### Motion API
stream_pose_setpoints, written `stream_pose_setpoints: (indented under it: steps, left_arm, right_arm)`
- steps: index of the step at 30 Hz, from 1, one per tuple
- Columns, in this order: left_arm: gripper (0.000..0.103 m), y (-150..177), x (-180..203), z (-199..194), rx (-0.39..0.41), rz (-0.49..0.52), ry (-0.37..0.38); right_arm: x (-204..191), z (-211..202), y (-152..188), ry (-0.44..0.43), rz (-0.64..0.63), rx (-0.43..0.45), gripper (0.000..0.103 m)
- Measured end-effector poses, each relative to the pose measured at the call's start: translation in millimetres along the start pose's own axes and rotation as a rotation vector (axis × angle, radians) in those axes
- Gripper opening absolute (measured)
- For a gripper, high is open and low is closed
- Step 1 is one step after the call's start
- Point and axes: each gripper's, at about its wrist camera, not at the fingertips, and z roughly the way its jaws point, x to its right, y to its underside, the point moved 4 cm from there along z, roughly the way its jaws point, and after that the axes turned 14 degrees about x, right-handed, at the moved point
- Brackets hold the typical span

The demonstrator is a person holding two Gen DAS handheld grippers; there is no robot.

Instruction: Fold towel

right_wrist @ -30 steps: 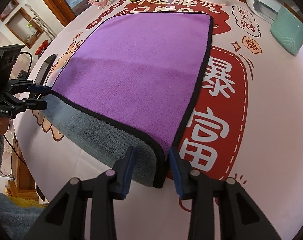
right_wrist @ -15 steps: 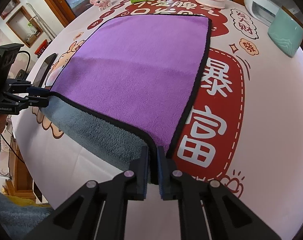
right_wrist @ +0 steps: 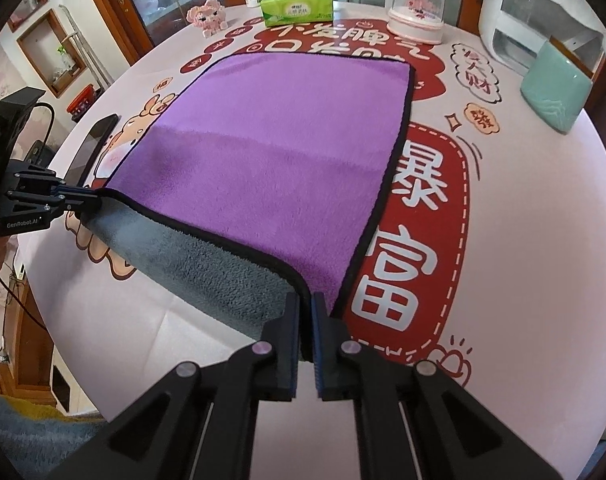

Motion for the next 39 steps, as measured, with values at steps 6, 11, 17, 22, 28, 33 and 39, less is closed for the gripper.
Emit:
stream_pose_setpoints:
  steps: [6,11,17,22,28,33,39]
  left_arm:
    - [0.005,-8.2,2.9,-20.8,0.043,-0.008,-0.096]
    - [0.005,-15.2,8.8,-36.7,0.07,-0.023,-0.178]
    - [0.005,-23.7,15.9,-60.3,0.119,-0.055,-0.254]
    - [0.005,-34.1,17.9,-79.3,0.173,-0.079,-0.29]
    - [0.005,-50.9,18.4,-93.9,0.222,-0.095,-0.327]
    - [0.005,-71.5,13.7,-96.9,0.252,-0.092,-0.346]
    - [0.005,-106.7,2.2,-81.9,0.267,-0.08,-0.354]
  right_arm:
    - [-2.3,-15.1,-4.0,0.023,0.003,0.04,0.005]
    - [-3.7,-31.3,-12.1,0.038,0.014,0.082,0.005]
    - [-5.4,-52.0,-29.5,0.045,0.004,0.145,0.005]
    - [-4.2,-64.4,-45.0,0.053,-0.014,0.187,0.005]
    - [-0.6,-73.3,-61.1,0.062,-0.027,0.226,0.005]
    - [4.5,-74.5,-75.5,0.068,0.009,0.246,0.005]
    - [13.2,-63.1,-98.2,0.104,0.043,0.253,0.005]
